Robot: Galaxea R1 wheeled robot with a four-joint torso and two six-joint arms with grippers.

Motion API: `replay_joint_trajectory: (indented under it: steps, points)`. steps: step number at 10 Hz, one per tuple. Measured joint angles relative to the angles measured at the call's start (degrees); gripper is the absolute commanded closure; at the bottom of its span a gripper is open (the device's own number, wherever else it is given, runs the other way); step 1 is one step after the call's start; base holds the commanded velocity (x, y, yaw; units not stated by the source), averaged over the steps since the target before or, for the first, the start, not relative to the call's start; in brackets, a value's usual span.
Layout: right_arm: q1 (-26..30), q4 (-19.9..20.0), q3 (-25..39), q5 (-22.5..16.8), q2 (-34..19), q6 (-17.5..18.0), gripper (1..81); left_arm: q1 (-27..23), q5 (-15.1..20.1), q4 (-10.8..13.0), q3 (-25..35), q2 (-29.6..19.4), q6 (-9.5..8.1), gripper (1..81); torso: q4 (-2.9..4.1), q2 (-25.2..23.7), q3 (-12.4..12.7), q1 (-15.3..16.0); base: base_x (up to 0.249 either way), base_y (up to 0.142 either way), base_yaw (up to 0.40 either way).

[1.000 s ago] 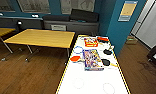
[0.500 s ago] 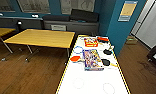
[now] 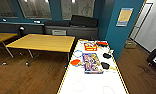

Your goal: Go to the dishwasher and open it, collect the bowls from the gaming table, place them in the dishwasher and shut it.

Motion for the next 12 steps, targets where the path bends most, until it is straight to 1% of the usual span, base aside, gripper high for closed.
replay_joint_trajectory:
  steps: [1, 3, 5, 7, 9, 12]
  points:
    - [-0.3, 0.0, -0.4, -0.1, 0.4, 0.0, 81.1, 1.2, -0.1, 0.4, -1.8, 2.1, 0.01, 81.1, 0.00, 0.0, 1.3, 0.0, 0.000, 0.000, 0.000]
    - [-0.8, -0.2, -1.6, -0.3, 0.8, -0.2, 81.1, 3.4, -0.2, 1.3, -4.4, 4.5, 0.01, 81.1, 0.00, 0.0, 4.4, -0.1, 0.000, 0.000, 0.000]
    - [-1.2, -0.3, -1.9, -0.3, 1.8, -0.2, 81.1, 3.9, -0.3, 1.5, -7.7, 6.3, 0.01, 81.1, 0.00, -0.1, 7.5, -0.1, 0.000, 0.000, 0.000]
    - [-1.8, -0.3, -1.9, -0.5, 1.6, -0.2, 81.1, 4.3, -0.5, 1.6, -10.1, 8.4, 0.01, 81.1, 0.00, -0.1, 10.2, -0.2, 0.000, 0.000, 0.000]
    - [-1.9, -0.3, -2.4, -0.6, 1.9, -0.2, 81.1, 5.2, -0.3, 1.6, -11.3, 9.8, 0.01, 81.1, 0.00, -0.2, 10.8, -0.3, 0.000, 0.000, 0.000]
    - [-1.9, -0.3, -5.4, -0.8, 3.9, -0.2, 81.1, 5.2, -1.2, 1.7, -17.3, 13.0, 0.04, 81.1, 0.00, -0.2, 10.8, -0.3, -0.022, 0.000, 0.000]
